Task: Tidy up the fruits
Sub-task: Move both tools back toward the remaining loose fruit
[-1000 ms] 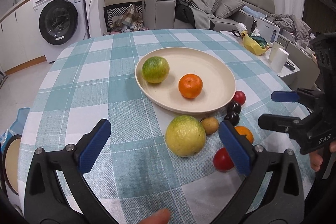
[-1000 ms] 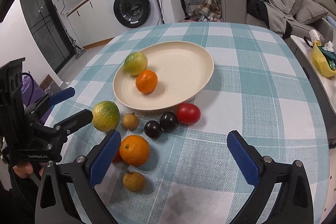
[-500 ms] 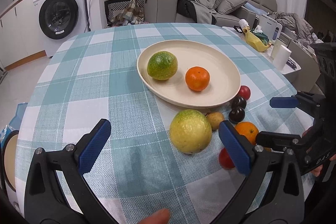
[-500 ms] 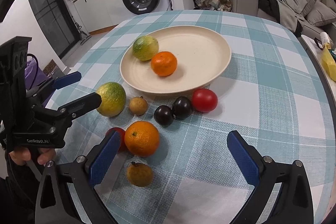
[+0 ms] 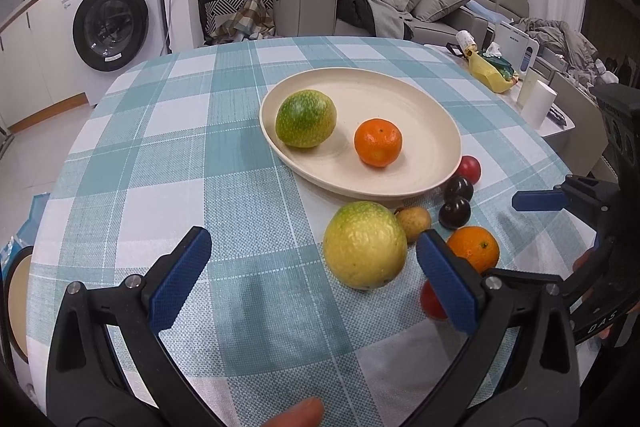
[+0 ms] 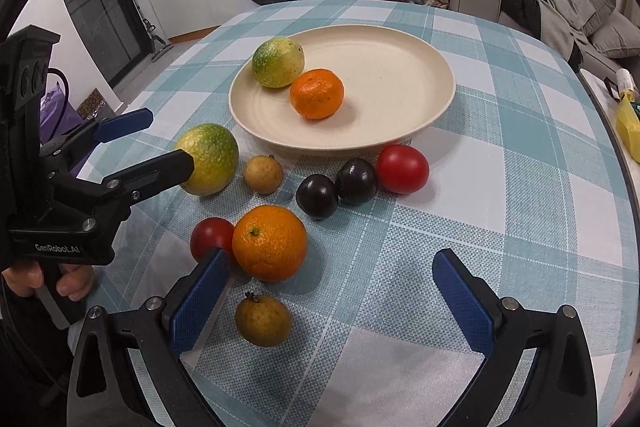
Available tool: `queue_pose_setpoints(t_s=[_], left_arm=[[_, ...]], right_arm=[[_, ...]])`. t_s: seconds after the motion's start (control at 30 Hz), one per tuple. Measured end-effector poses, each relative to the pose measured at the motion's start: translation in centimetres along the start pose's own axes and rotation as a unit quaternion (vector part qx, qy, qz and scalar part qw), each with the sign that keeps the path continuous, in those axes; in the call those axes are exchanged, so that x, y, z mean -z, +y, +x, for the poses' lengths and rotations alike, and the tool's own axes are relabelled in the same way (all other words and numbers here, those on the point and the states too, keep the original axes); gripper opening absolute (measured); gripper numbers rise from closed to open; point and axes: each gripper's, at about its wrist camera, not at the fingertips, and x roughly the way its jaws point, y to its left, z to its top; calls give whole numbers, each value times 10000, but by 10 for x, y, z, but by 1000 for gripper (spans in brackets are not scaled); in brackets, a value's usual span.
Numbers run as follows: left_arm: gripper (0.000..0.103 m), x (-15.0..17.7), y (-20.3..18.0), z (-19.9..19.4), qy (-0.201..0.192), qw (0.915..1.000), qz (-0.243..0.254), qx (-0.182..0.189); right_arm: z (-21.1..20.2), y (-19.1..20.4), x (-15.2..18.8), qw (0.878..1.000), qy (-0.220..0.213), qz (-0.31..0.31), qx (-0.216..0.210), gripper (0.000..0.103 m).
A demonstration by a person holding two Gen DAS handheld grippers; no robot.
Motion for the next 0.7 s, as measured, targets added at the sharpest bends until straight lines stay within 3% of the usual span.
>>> queue_pose_setpoints(t_s=[0.5, 0.7], left_arm=[[102, 2, -2, 7, 113, 9999, 26, 13], [102, 3, -2, 8, 132, 9999, 34, 13]], right_arm=[[4, -4, -2, 9996, -69, 125, -236, 101], [2, -4, -2, 9985, -166, 145, -501, 84]])
